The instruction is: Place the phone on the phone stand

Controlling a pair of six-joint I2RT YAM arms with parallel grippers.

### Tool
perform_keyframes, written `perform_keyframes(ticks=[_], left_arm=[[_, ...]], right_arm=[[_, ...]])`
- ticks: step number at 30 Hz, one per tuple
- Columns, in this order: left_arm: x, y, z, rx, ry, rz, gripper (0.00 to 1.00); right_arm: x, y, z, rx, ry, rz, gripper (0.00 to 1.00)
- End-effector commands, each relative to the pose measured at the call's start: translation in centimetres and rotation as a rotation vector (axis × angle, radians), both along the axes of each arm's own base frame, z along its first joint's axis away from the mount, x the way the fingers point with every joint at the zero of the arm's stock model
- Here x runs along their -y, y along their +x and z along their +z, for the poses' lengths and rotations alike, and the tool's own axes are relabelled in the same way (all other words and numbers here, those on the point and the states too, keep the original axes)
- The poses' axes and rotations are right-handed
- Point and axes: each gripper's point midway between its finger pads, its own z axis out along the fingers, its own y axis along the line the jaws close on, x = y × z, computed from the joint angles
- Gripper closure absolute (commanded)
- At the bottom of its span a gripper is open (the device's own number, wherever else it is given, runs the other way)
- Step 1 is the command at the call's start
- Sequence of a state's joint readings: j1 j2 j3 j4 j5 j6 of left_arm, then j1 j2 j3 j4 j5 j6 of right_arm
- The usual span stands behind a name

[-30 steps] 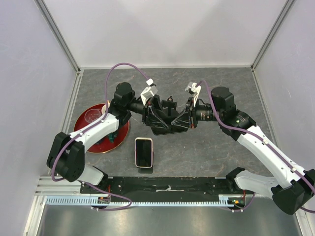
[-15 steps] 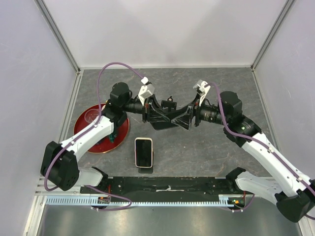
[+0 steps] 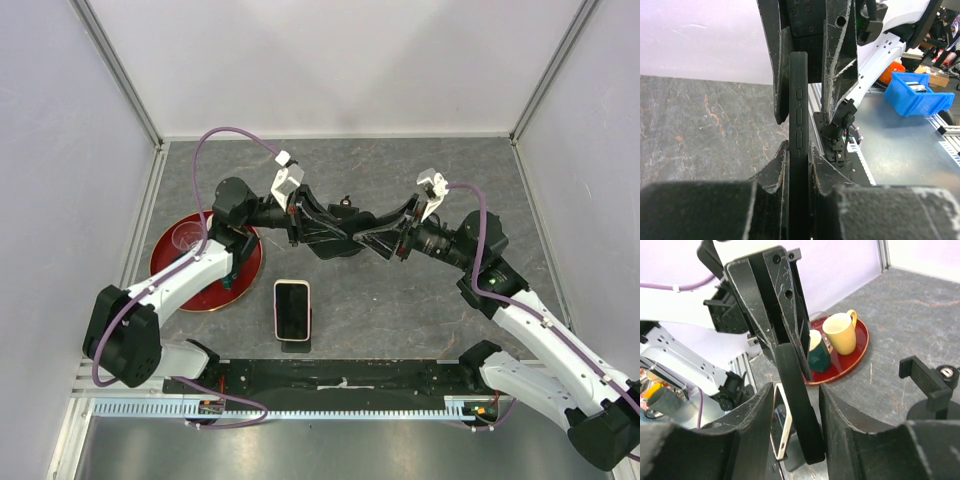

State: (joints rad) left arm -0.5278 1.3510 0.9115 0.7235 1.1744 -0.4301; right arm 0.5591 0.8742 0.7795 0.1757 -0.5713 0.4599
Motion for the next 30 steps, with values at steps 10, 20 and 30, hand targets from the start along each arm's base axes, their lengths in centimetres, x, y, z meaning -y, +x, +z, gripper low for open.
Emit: perform_keyframes(ticks=[10, 20, 30], left_arm=[[-0.2, -0.4, 3.2, 0.067, -0.122, 0.006, 0.98], [0.5, 1.3, 2.8, 0.028, -0.072, 0.062, 0.86], [-3.1, 9.4, 3.1, 0.014, -0.057, 0.678, 0.48]], right_arm=[[-0.6, -0.7, 4.2, 0.086, 0.228, 0.065, 0.57], [-0.3, 0.1, 3.0, 0.055, 0.182, 0.009, 1.00], [5.6, 1.4, -0.6, 0.009, -0.094, -0.334, 1.00]])
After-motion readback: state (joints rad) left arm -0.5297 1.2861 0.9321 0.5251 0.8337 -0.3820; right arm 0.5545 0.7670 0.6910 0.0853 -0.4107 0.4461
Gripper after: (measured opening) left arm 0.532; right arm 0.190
